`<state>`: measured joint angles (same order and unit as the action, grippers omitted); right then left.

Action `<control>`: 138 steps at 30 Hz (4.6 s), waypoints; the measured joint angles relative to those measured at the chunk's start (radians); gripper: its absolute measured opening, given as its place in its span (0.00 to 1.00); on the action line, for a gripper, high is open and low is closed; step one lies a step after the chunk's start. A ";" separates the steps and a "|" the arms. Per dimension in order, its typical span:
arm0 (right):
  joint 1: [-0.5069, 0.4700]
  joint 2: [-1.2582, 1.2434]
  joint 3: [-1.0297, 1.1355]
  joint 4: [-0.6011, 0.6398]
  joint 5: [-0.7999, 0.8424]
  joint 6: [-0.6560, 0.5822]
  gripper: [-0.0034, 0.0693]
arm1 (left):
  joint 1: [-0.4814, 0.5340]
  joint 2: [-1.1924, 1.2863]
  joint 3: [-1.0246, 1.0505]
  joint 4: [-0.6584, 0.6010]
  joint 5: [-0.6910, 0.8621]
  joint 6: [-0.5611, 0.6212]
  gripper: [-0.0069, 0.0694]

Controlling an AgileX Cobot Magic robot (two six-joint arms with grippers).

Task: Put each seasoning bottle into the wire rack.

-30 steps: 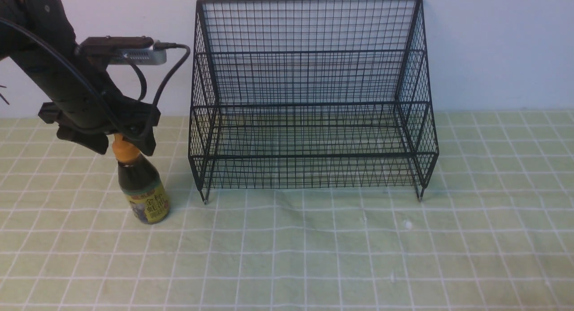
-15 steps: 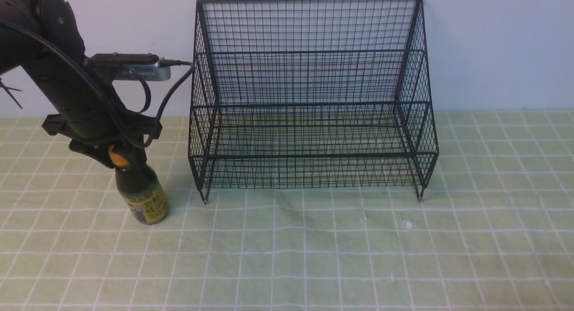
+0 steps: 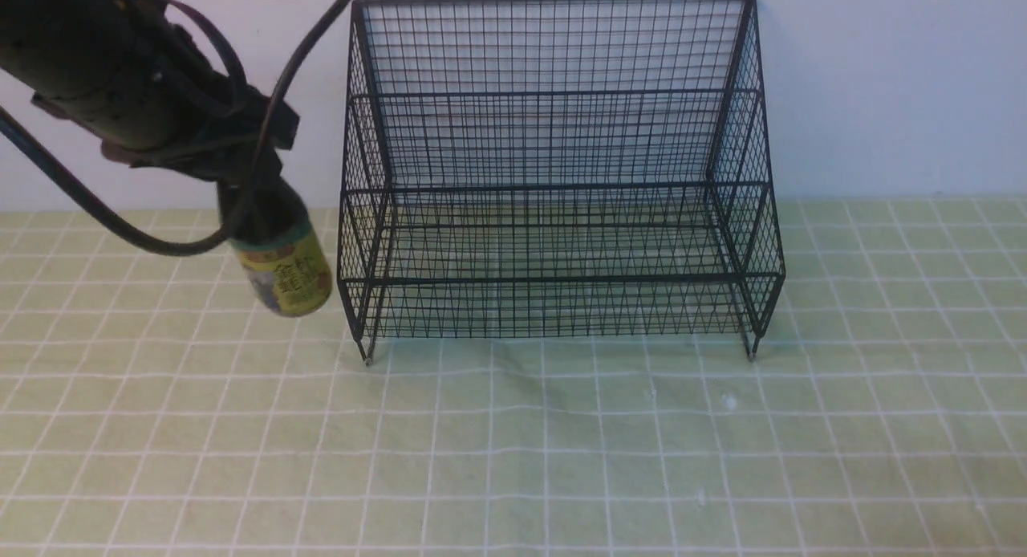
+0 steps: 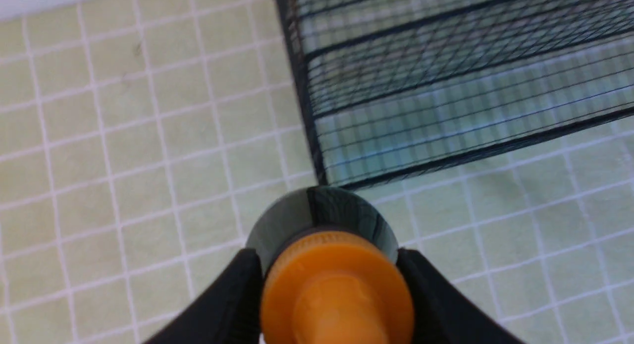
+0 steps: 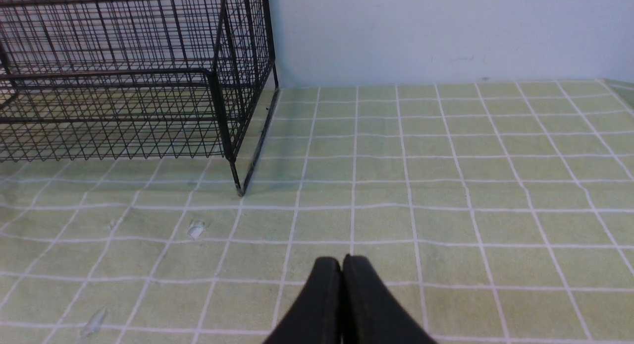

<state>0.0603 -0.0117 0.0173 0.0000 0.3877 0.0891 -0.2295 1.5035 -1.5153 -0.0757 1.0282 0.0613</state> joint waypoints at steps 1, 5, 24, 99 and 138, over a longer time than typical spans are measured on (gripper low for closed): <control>0.000 0.000 0.000 0.000 0.000 0.000 0.03 | -0.009 0.000 0.000 0.000 -0.005 -0.001 0.49; 0.000 0.000 0.000 0.000 0.000 0.000 0.03 | -0.084 0.007 0.000 -0.004 -0.168 -0.005 0.48; 0.000 0.000 0.000 0.000 0.000 0.000 0.03 | -0.104 0.257 0.000 0.012 -0.377 -0.007 0.48; 0.000 0.000 0.000 0.005 -0.001 0.000 0.03 | 0.153 -1.522 1.372 0.005 -0.591 0.054 0.08; 0.000 0.000 0.000 0.005 -0.001 0.000 0.03 | 0.215 -1.521 1.540 0.062 -0.646 0.056 0.08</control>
<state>0.0603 -0.0117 0.0173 0.0055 0.3867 0.0891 -0.0146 -0.0175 0.0251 -0.0136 0.3826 0.1172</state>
